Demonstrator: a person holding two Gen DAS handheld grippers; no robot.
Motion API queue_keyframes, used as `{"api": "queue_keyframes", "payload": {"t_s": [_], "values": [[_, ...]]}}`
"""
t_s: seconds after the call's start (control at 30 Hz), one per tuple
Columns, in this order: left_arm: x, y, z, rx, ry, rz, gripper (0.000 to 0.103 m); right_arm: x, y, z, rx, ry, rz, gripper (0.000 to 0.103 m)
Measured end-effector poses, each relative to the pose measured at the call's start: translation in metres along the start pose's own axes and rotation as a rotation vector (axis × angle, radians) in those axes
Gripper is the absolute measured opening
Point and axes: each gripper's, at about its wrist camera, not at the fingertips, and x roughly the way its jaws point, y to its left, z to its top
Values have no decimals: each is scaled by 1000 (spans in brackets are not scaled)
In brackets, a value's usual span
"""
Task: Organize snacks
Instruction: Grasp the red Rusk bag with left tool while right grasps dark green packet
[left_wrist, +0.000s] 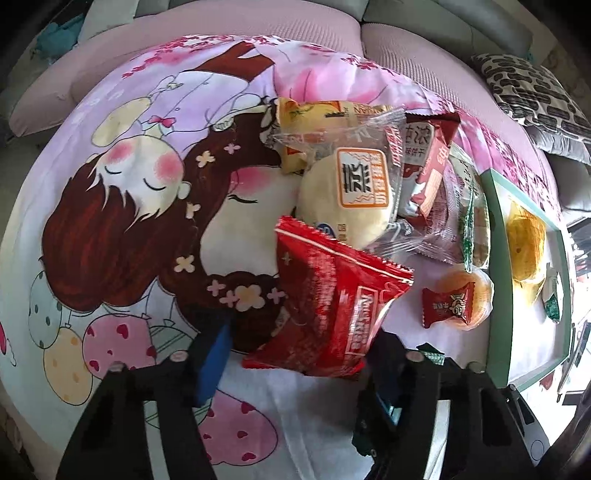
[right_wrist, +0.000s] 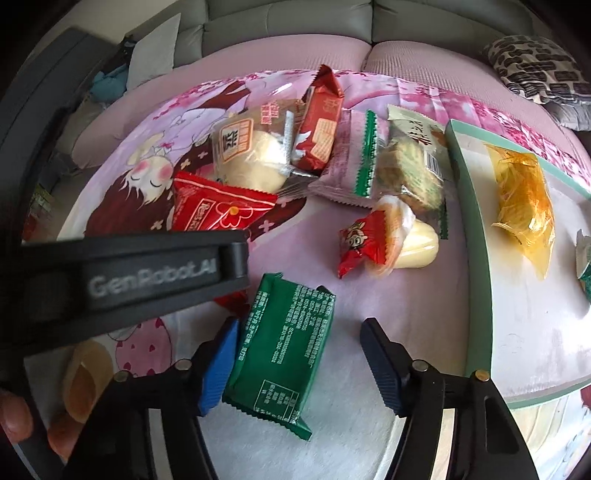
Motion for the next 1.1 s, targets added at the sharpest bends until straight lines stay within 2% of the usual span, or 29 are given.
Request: {"api": "queue_keyframes", "payload": {"t_s": [0.37, 0.43, 0.5, 0.6, 0.8, 1.1], "values": [[9, -7, -4, 28, 7, 36, 61, 4, 6, -1, -61, 2, -29, 68], [9, -7, -4, 21, 3, 43, 53, 3, 6, 0, -65, 7, -34, 65], [8, -5, -4, 5, -4, 44, 49, 1, 3, 0, -64, 6, -34, 58], [8, -1, -3, -23, -8, 27, 47, -1, -2, 2, -43, 6, -19, 49], [6, 1, -3, -35, -24, 24, 46, -4, -4, 3, -44, 4, -13, 43], [-23, 12, -3, -56, -97, 2, 45, -24, -7, 9, -10, -50, 22, 42]]}}
